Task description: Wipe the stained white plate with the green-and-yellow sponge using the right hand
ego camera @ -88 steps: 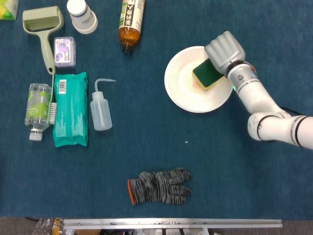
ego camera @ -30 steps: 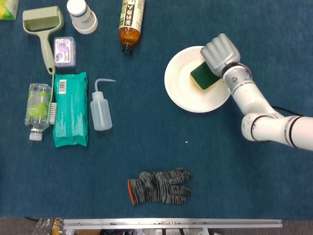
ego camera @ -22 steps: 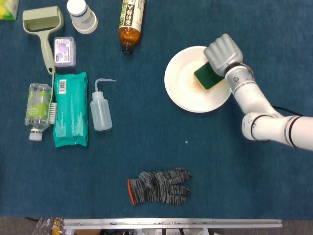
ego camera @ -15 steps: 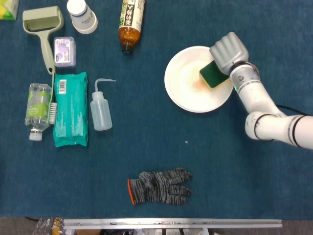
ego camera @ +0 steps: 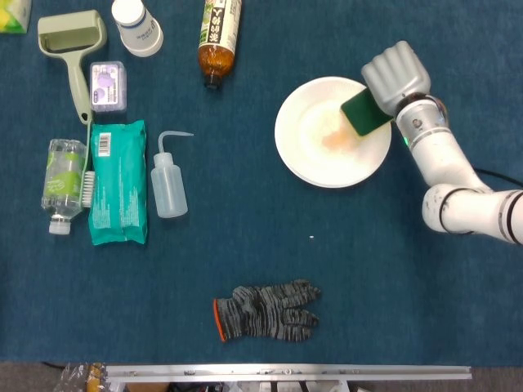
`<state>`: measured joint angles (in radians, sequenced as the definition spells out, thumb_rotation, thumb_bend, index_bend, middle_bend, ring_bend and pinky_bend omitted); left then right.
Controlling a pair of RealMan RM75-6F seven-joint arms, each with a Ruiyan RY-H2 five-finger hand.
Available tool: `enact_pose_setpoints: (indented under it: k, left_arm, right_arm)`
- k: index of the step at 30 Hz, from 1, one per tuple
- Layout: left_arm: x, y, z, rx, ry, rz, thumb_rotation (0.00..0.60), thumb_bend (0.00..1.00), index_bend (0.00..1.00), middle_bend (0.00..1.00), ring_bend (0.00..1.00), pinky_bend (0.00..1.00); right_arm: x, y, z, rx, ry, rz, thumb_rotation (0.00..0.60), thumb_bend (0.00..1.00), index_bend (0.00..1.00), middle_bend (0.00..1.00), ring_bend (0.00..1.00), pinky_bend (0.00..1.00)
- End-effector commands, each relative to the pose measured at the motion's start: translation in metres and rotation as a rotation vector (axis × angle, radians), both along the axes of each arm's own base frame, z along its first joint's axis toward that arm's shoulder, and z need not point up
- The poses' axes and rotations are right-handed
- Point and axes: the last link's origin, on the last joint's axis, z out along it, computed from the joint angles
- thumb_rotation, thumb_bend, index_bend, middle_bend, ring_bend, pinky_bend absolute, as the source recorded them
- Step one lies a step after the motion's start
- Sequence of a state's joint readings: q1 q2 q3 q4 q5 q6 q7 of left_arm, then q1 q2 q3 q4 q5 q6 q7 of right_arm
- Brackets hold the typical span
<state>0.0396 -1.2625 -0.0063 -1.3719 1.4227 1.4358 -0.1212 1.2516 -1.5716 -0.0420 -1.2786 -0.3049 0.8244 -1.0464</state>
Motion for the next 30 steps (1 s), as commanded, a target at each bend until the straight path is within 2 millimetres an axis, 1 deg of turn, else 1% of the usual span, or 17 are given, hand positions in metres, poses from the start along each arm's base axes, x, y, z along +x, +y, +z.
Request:
enact_pose_setpoints:
  k: [1,5,9,14,23,30]
  left_arm:
    - [0.001,0.001,0.0,-0.003,0.001,-0.002,0.6,0.29,0.36,0.32,0.16,0.41]
    - [0.0,0.0,0.0,-0.003,0.001,0.004,0.6,0.29,0.36,0.32,0.16,0.41]
    - [-0.001,-0.001,0.002,0.0,0.003,0.008,0.6,0.29,0.36,0.32,0.16,0.41]
    - [-0.002,-0.001,0.003,0.003,0.003,0.01,0.6,0.29,0.36,0.32,0.16,0.41]
    - [0.003,0.004,0.004,-0.006,0.012,-0.012,0.6,0.29,0.36,0.33,0.16,0.41]
    - [0.006,0.006,0.002,-0.014,0.014,-0.017,0.6,0.29,0.36,0.33,0.16,0.41]
  right_arm:
    - [0.005,0.002,-0.005,0.017,-0.011,0.011,0.6,0.05,0.39,0.56,0.39,0.36]
    - [0.01,0.006,-0.019,0.052,-0.007,0.024,0.6,0.05,0.39,0.56,0.39,0.36]
    - [0.01,0.007,-0.03,0.076,0.006,0.029,0.6,0.05,0.39,0.56,0.39,0.36]
    - [0.005,0.007,-0.034,0.084,0.023,0.021,0.6,0.05,0.39,0.56,0.39,0.36]
    - [-0.009,0.004,-0.023,0.056,0.047,-0.006,0.6,0.05,0.39,0.56,0.39,0.36]
    - [-0.019,0.002,-0.003,0.009,0.053,-0.033,0.6,0.05,0.39,0.56,0.39,0.36]
